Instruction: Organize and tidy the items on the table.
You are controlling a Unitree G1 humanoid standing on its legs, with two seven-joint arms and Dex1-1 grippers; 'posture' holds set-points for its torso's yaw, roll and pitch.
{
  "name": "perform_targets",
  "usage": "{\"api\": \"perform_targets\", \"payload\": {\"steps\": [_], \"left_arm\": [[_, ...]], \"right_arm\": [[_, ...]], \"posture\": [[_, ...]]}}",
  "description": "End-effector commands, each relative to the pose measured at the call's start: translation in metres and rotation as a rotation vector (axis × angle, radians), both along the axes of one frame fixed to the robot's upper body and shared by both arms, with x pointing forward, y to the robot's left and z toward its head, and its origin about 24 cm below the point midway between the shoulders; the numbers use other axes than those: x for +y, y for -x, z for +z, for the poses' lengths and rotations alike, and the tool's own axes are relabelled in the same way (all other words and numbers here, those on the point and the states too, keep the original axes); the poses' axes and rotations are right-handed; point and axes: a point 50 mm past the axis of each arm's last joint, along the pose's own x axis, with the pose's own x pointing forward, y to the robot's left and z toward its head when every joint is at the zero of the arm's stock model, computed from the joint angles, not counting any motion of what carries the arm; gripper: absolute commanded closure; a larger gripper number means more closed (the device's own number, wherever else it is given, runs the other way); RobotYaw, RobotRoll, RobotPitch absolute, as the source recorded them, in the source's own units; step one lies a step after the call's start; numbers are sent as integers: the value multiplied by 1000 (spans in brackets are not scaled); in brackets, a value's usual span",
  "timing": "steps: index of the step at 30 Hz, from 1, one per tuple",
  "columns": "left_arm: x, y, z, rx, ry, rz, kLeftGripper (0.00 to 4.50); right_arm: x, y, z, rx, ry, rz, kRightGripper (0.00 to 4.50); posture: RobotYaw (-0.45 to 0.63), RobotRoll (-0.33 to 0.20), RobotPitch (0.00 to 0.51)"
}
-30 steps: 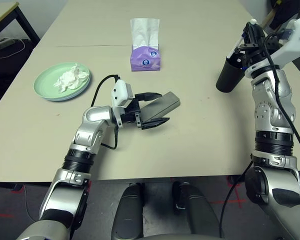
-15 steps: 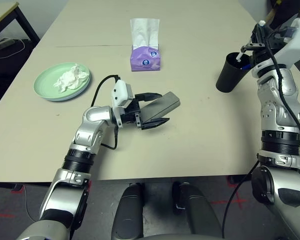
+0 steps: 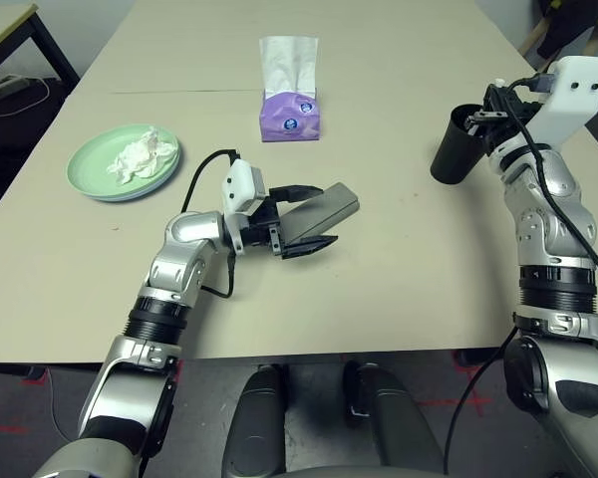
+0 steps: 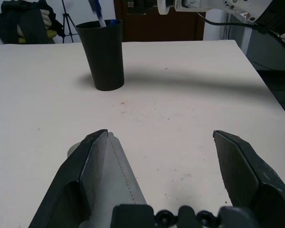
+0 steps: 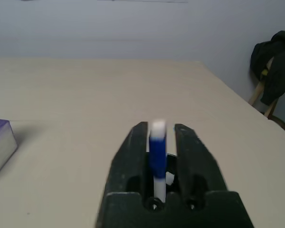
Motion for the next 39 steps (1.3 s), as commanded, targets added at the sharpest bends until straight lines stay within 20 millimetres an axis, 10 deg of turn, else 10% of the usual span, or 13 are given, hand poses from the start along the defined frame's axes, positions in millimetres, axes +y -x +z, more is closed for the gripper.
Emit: {"api": "perform_targets", "payload": {"steps": [1, 5, 13, 24, 33, 39], "left_arm": [[-1, -1, 0, -22, 3, 7, 0], [0, -4, 6, -48, 40, 55, 0], [20, -25, 25, -128, 319, 547, 0], [93, -20, -1, -50, 363, 1330, 0], [141, 7, -8, -105, 327, 1533, 0], [159, 18, -8, -154, 359, 1437, 0]], "right_arm": [[3, 7, -2, -91, 31, 59, 1650], [6, 20, -8, -220, 32, 177, 127], [10, 45, -46, -8, 83, 587, 55], [-12, 41, -82, 66, 0, 259, 55], [-34, 53, -94, -1, -75, -97, 55], [-37, 48, -96, 3, -63, -35, 55]], "posture": [[65, 0, 151], [75, 0, 153], [97, 0, 149], [117, 0, 141], [115, 0, 131], [106, 0, 122]]}}
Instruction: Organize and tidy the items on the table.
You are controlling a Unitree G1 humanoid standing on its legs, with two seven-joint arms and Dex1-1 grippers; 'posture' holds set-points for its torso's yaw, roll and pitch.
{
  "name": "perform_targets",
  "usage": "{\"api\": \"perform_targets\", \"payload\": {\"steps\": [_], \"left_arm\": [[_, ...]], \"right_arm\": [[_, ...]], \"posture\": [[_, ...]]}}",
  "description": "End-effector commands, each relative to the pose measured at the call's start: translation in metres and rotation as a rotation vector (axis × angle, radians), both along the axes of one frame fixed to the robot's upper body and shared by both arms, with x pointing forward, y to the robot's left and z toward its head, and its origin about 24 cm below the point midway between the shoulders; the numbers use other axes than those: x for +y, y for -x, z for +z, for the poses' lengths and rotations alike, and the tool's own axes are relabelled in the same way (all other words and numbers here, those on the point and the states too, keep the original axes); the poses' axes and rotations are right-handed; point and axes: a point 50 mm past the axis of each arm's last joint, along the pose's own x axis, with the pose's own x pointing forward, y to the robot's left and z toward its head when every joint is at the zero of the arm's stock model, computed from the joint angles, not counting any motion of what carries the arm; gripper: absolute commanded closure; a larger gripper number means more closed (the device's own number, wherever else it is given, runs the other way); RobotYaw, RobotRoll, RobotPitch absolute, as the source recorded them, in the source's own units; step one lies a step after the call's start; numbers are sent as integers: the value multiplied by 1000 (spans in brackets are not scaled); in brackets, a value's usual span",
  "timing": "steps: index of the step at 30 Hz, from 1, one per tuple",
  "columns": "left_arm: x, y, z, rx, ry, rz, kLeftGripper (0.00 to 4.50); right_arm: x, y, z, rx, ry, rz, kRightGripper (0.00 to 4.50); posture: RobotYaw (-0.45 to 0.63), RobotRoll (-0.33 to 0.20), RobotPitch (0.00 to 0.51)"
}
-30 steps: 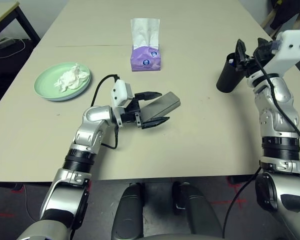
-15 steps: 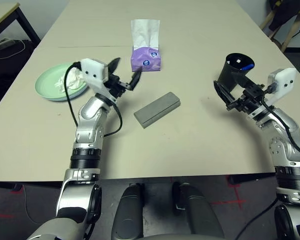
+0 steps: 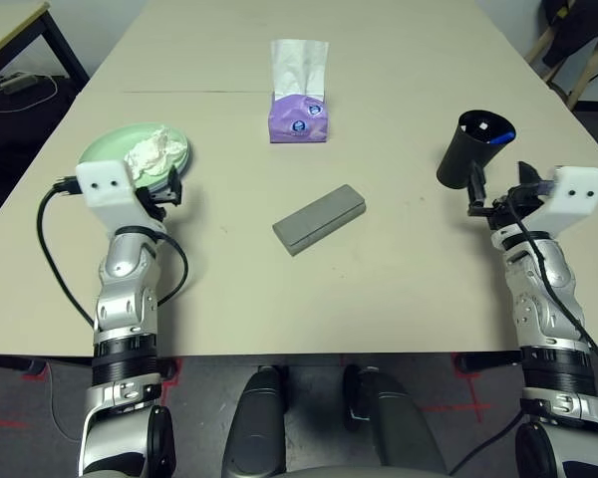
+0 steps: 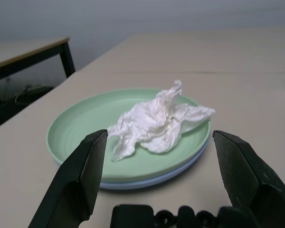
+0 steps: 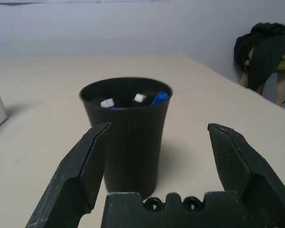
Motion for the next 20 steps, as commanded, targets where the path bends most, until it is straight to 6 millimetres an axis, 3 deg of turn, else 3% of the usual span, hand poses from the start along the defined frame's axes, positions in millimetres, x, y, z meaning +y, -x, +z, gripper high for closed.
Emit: {"api": "perform_targets", "payload": {"steps": [1, 6, 20], "left_arm": [[11, 7, -1, -27, -5, -81, 0], [20, 12, -7, -15, -9, -247, 0], [26, 7, -14, -11, 35, -275, 0]], "right_arm": [[-4, -2, -3, 3, 9, 56, 55], [-12, -11, -3, 15, 44, 140, 55], [-19, -10, -3, -5, 35, 186, 55]], "posture": [[102, 0, 120], [104, 0, 118], [97, 0, 119]]}}
